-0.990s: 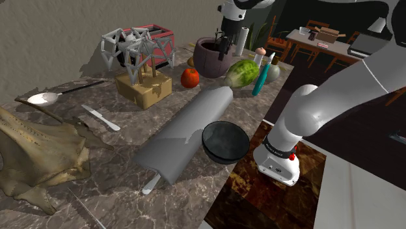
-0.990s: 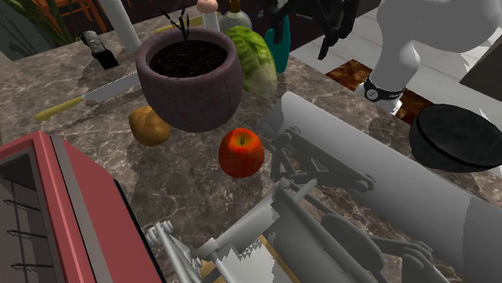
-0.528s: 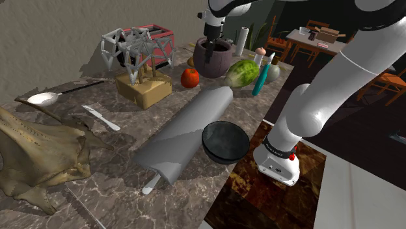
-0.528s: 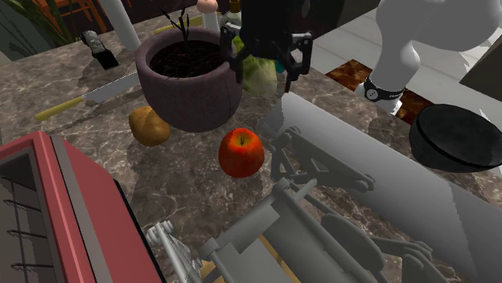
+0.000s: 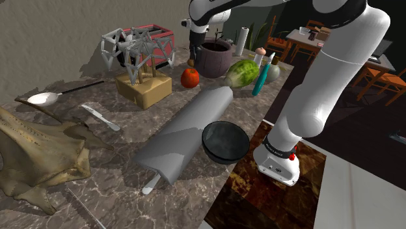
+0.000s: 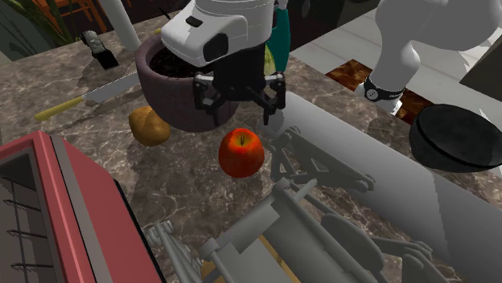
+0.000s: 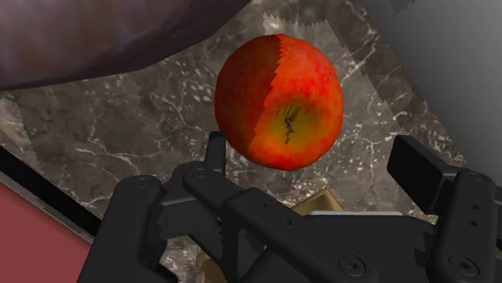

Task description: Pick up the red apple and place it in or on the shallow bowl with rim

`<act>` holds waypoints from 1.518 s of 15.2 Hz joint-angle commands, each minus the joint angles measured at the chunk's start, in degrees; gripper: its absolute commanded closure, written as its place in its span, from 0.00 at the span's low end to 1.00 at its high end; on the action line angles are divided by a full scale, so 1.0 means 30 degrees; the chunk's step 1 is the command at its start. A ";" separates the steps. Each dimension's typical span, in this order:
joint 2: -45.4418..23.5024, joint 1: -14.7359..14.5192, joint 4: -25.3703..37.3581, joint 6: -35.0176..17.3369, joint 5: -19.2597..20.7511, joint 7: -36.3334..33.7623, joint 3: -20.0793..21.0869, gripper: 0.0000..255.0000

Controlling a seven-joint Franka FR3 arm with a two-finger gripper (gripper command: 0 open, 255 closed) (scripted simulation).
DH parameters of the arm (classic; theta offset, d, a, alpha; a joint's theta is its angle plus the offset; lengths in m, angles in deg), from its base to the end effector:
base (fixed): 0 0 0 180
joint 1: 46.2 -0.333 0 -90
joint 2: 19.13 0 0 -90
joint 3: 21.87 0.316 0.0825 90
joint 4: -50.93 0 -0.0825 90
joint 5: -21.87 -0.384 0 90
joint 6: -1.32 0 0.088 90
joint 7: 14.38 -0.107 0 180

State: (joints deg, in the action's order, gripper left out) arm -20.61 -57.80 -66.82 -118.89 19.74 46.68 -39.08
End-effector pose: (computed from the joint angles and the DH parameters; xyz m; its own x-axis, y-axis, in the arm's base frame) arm 0.5533 -0.0518 0.4264 0.5817 0.8128 0.0305 0.8131 -0.5821 0.0038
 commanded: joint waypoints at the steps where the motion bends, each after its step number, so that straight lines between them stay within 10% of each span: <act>1: -0.0314 -0.0004 -0.0165 -0.0475 -0.0119 0.0188 0.0014 0.00; 13: -0.0726 0.0007 -0.0635 -0.1335 -0.0289 0.0306 0.0027 0.00; 14: -0.0726 0.0007 -0.0635 -0.1335 -0.0289 0.0306 0.0027 1.00; 23: -0.0725 0.0007 -0.0640 -0.1340 -0.0289 0.0306 0.0027 1.00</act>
State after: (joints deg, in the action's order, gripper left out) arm -22.72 -57.77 -68.73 -122.89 18.88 47.61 -39.01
